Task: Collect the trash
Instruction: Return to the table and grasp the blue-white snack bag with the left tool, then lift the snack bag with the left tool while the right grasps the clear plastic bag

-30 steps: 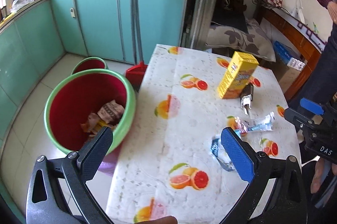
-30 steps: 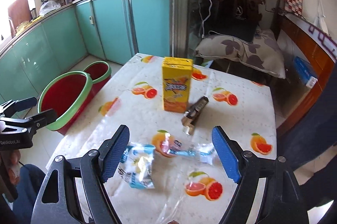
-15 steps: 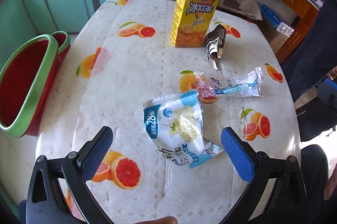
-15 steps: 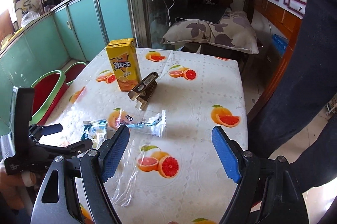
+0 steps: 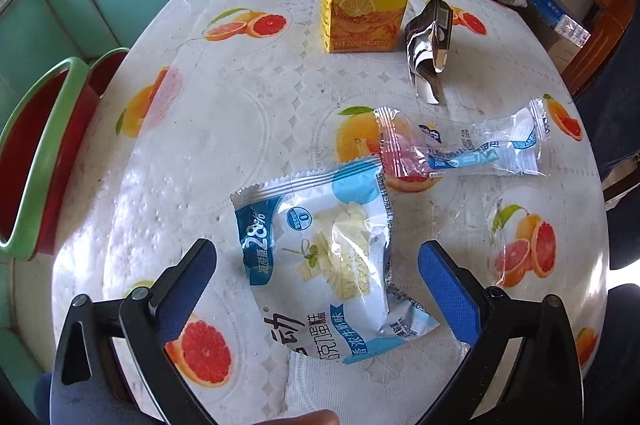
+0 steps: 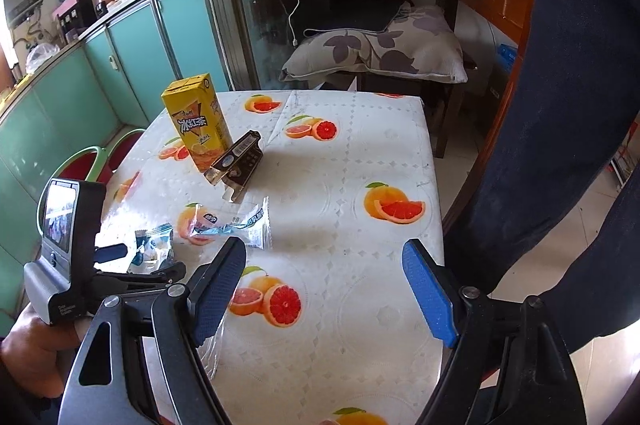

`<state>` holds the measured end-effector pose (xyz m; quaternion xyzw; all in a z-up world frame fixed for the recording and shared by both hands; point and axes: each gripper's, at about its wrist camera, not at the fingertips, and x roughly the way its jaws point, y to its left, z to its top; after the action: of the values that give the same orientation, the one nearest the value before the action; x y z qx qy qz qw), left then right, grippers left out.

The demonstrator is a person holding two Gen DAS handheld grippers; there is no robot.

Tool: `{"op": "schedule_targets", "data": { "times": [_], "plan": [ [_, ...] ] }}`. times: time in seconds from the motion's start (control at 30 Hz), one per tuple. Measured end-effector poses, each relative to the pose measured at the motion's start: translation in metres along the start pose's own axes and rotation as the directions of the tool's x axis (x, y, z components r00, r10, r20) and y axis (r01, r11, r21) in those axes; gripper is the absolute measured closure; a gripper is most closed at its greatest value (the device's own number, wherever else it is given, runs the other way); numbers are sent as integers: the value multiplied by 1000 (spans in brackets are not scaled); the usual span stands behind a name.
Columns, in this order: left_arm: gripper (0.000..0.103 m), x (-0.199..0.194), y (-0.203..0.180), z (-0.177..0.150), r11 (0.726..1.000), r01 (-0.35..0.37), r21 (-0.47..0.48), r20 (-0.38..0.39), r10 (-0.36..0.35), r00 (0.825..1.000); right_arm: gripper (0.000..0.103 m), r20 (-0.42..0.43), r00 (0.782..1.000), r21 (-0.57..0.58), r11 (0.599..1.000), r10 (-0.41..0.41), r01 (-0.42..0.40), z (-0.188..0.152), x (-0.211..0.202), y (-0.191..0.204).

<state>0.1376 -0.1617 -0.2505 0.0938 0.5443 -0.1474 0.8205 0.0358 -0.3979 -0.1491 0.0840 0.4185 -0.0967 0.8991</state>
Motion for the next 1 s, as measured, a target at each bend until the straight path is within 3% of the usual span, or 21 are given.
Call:
{"op": "schedule_targets", "data": {
  "times": [0.23,0.37,0.67,1.0],
  "plan": [
    [40,-5,-5,-1,999,16,31,10,-17,1000,23,-12,1000,-7,1000,9,-9,0,9,3],
    [71,-9,-3,0,999,17,37,26,-18,1000,23,-26,999,-26,999,20,-21,2,18,11],
    [74,-17,20,1,1000,27,1,42,-27,999,23,-70,995,-41,996,75,-78,9,46,36],
    [74,-78,76,4,998,-8,-67,180,20,983,23,-146,982,-6,992,122,-124,22,104,58]
  ]
}}
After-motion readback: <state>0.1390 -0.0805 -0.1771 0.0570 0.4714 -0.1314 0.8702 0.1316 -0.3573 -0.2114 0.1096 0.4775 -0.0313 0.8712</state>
